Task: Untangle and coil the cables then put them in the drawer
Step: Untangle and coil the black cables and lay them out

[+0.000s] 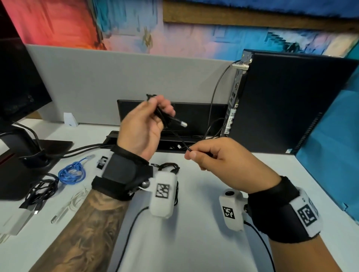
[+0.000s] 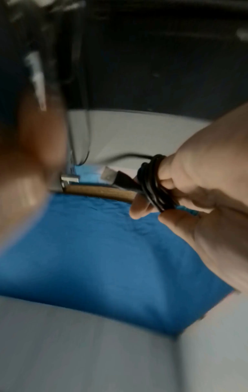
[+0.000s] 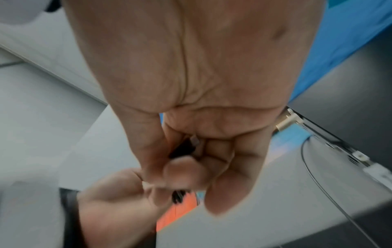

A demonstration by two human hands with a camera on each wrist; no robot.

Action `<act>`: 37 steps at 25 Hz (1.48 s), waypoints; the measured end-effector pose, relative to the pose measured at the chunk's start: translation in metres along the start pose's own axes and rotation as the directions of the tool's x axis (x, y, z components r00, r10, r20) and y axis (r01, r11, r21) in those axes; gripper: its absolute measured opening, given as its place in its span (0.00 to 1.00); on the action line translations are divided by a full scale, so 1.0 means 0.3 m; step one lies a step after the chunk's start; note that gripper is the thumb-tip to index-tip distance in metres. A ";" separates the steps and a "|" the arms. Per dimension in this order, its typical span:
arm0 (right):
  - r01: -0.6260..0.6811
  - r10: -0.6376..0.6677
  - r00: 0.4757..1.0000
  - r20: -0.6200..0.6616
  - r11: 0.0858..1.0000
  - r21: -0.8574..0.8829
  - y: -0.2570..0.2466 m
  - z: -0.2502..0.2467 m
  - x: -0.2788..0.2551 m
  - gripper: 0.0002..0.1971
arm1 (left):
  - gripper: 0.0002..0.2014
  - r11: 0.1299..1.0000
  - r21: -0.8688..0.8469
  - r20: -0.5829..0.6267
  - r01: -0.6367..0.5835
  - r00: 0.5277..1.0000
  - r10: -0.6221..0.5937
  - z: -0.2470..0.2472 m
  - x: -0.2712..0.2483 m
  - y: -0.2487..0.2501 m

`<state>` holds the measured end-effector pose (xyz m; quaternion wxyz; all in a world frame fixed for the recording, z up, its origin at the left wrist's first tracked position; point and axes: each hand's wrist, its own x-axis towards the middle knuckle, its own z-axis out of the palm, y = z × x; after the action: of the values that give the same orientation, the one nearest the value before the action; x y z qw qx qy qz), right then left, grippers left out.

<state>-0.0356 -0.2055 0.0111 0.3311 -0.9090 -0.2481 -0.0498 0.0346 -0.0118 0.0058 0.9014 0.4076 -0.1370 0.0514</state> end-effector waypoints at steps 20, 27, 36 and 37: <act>0.043 0.080 0.973 -0.215 0.857 0.513 0.094 0.083 0.045 0.05 | 0.18 0.893 -0.031 0.417 0.450 0.817 -0.398 0.007 -0.056 -0.076; 0.031 0.096 0.954 -0.285 0.910 0.412 0.139 0.077 -0.074 0.02 | 0.17 0.887 0.362 0.305 0.286 0.863 -0.403 0.074 -0.135 -0.114; -0.049 0.260 0.913 -0.314 0.836 0.547 0.202 0.141 -0.125 0.13 | 0.17 0.670 0.676 0.172 0.306 0.819 -0.548 0.078 -0.261 -0.261; -0.044 0.275 0.902 -0.333 0.826 0.562 0.207 0.145 -0.126 0.13 | 0.17 0.677 0.661 0.162 0.325 0.818 -0.551 0.075 -0.267 -0.269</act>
<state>-0.0418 -0.2349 -0.0682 0.6209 -0.7658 -0.1005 -0.1337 -0.0302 -0.0806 -0.0614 0.6677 0.6968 -0.1670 -0.2020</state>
